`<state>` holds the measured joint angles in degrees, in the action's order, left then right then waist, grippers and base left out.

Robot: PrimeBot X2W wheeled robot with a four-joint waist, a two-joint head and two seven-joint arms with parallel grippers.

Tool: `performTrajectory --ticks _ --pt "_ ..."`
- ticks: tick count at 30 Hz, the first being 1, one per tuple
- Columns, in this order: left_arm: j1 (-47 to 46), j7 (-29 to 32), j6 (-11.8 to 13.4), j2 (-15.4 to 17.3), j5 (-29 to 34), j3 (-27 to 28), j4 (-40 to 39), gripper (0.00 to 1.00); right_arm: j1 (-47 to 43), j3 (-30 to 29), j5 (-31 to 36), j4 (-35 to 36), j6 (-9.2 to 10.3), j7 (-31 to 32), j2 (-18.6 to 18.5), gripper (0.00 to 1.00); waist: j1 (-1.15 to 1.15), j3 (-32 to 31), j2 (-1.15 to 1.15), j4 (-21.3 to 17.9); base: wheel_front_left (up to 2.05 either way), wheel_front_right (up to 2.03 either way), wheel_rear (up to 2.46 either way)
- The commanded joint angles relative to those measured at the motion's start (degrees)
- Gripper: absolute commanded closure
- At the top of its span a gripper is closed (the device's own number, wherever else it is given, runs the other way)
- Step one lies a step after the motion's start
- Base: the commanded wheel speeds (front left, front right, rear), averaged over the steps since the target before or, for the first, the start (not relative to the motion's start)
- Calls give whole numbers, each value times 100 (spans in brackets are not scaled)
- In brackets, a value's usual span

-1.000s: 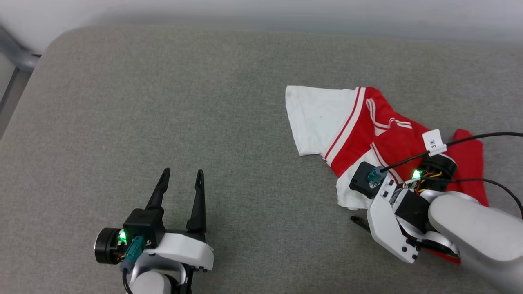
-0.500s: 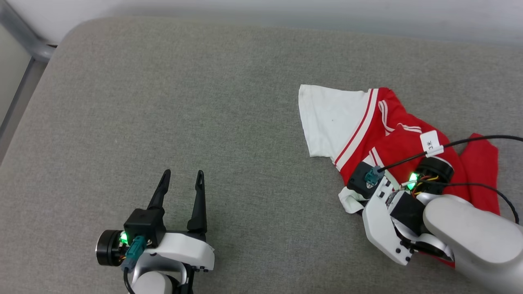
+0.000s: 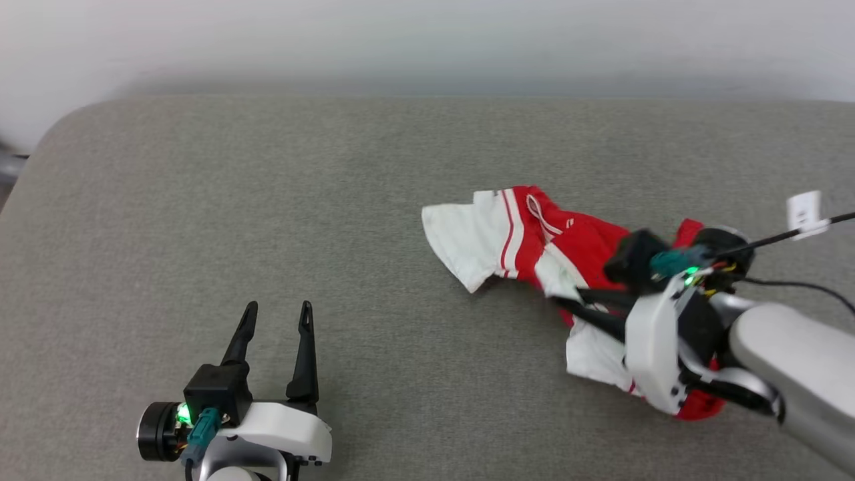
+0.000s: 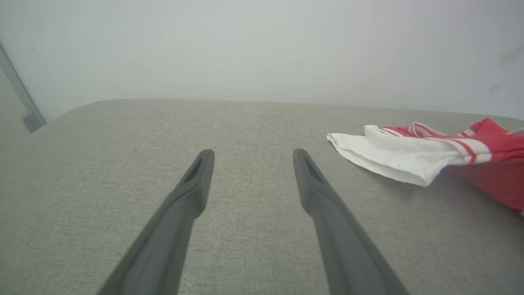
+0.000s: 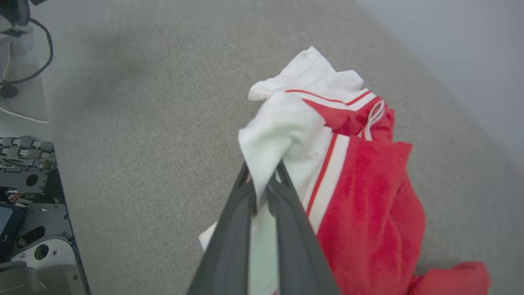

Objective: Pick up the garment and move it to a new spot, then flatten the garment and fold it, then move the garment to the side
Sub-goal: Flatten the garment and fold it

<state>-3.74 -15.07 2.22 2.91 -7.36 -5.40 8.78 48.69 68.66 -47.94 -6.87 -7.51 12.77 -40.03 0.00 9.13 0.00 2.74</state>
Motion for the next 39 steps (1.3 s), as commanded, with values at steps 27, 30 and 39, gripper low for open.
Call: performTrajectory --ticks 27,30,39 --pt "-114 -15 -15 -5 -81 -81 20 0 -2045 -2873 -1271 -3691 5 -1421 -163 100 0 280 0 -15 0 0 0" --pt "-77 -15 14 -5 -109 -104 37 0 -2199 -2932 -1489 -4112 4 -1337 52 100 0 274 0 -22 0 0 0" --pt "15 -15 20 -5 -83 -133 76 0 -2177 -3059 -1435 -4421 4 -2271 116 0 0 41 0 -71 0 0 0"
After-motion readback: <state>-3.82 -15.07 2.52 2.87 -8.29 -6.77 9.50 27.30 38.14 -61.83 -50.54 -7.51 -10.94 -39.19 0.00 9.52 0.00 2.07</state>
